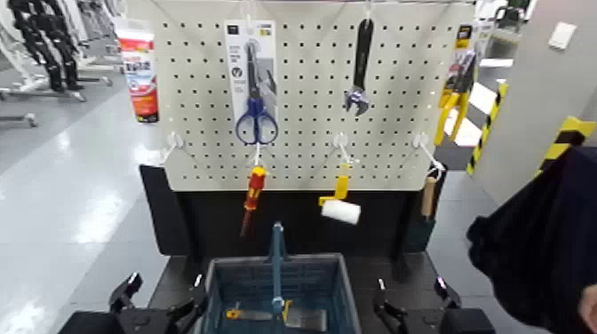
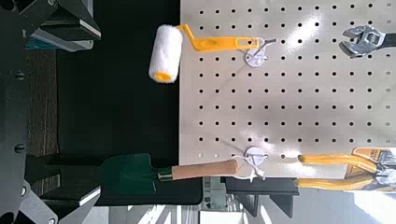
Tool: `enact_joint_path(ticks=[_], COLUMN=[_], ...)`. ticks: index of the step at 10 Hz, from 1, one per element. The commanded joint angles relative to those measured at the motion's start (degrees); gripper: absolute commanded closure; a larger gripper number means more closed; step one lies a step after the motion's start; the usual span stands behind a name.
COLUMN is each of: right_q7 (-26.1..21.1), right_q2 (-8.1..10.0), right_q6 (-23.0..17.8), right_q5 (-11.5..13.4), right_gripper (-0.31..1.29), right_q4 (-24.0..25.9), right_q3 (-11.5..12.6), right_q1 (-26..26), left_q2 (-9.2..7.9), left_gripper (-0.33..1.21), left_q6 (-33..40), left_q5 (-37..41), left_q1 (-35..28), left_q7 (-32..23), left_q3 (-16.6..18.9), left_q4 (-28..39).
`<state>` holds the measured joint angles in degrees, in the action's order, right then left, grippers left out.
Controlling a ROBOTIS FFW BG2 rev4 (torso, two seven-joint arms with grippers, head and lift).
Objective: Grasp the handle of the crate.
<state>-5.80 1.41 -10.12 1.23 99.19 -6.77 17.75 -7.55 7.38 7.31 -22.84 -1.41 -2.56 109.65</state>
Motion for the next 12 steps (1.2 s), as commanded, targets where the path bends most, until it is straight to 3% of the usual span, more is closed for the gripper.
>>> enact_joint_path(ticks=[1, 5, 7, 9, 12], right_q7=[0.0, 0.0, 0.0, 0.0, 0.0], right_q2=[0.00, 0.09, 0.00, 0.09, 0.18], right_q6=[0.2, 0.5, 0.5, 0.5, 0.5], right_q5=[0.0, -0.1, -0.1, -0.3, -0.5], right_gripper=[0.14, 0.14, 0.14, 0.14, 0.14], right_q4=[0.0, -0.1, -0.2, -0.4, -0.6], right_q3=[-0.2, -0.4, -0.5, -0.7, -0.9], right_q1=[-0.1, -0.2, -0.2, -0.4, -0.4], left_q2=[-0.01, -0.18, -0.80, -3.61, -4.76], left_gripper=[0.14, 0.14, 0.14, 0.14, 0.14], left_q6=[0.0, -2.5, -9.9, -19.2, -33.1], left_q5=[0.3, 4.6, 11.6, 21.8, 38.9], left_q1=[0.2, 1.5, 4.1, 7.8, 12.3], left_q7=[0.1, 2.7, 7.4, 10.4, 12.6], left_q3=[-0.1, 0.1, 0.6, 0.3, 3.0], left_q4=[0.0, 0.0, 0.8, 2.1, 1.6])
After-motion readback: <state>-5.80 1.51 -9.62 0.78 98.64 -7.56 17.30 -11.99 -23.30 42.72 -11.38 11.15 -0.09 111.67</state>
